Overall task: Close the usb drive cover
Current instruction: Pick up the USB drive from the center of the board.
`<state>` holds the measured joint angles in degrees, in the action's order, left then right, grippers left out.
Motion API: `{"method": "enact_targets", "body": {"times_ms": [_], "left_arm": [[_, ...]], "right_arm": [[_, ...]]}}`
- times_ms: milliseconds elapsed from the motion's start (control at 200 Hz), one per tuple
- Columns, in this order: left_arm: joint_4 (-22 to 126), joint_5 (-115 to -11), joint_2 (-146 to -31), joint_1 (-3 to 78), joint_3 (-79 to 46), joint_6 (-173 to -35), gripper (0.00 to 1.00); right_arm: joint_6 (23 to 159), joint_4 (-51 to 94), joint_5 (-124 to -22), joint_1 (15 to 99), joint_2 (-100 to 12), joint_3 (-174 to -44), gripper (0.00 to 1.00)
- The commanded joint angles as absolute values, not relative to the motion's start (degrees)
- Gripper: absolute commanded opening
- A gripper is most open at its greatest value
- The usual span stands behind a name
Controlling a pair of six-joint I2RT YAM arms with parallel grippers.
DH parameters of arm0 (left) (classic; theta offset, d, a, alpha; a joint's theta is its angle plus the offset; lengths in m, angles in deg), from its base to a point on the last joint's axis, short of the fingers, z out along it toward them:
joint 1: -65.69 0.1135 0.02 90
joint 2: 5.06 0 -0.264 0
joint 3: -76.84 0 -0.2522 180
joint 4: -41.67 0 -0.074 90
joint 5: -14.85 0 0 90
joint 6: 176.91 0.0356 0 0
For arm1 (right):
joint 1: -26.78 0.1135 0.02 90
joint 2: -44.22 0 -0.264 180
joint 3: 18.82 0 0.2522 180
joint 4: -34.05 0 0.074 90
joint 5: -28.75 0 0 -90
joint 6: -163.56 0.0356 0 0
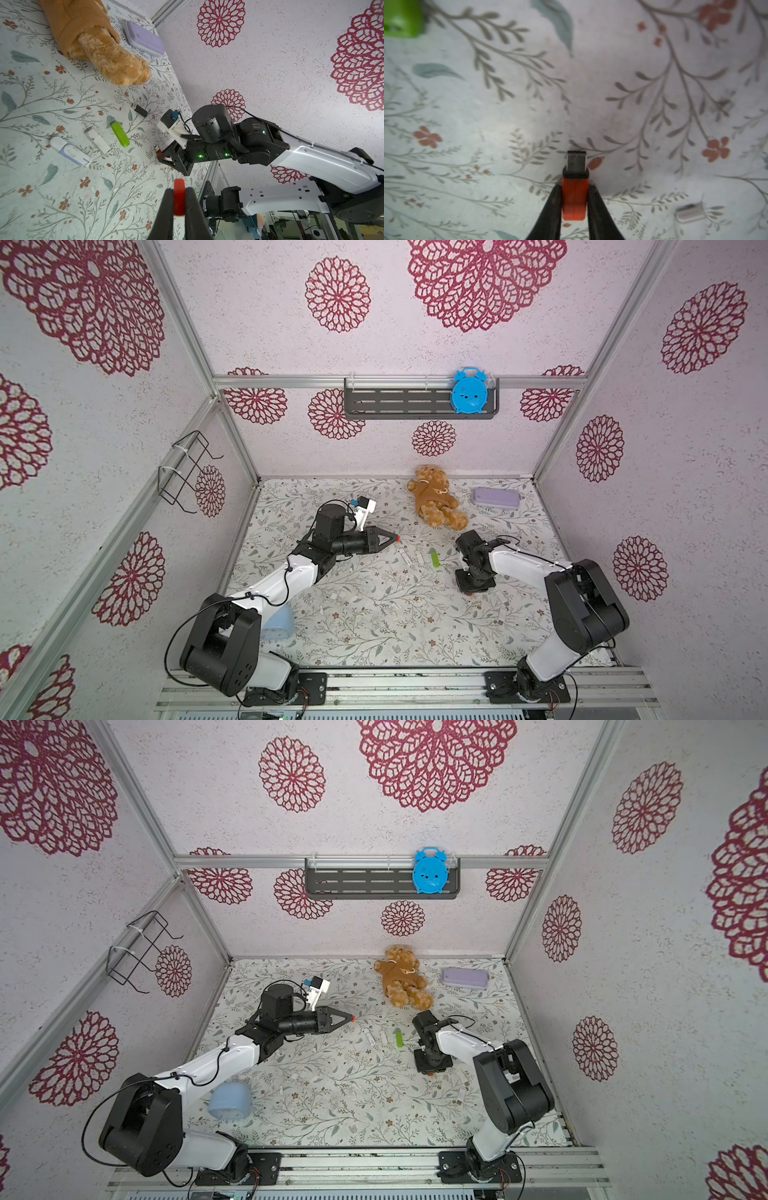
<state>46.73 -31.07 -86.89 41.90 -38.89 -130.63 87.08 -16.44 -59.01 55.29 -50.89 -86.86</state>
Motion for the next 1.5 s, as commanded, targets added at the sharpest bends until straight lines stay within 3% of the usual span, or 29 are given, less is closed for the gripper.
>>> {"method": "enact_targets", "body": {"times_ms": [0, 175, 580, 911, 1491], "left_arm": [[46.4, -32.2, -85.6, 42.8, -40.0, -129.8, 0.11], [46.0, -33.5, -84.3, 43.1, -41.0, -130.0, 0.11], [46.7, -32.6, -84.2, 43.7, -40.6, -129.5, 0.11], [46.8, -31.9, -85.0, 43.7, -40.4, -129.4, 0.11], [52.4, -27.0, -88.8, 43.2, -38.2, -125.6, 0.11]], "right_arm": [[84.6, -18.5, -61.5, 61.1, -54.1, -88.1, 0.23], [82.9, -20.9, -59.2, 67.4, -57.1, -91.4, 0.23], [87.5, -21.9, -60.7, 67.5, -58.2, -91.7, 0.30], [87.6, -20.1, -60.4, 67.5, -59.0, -91.7, 0.22], [65.6, -5.6, -57.9, 71.4, -29.9, -87.8, 0.21]]}}
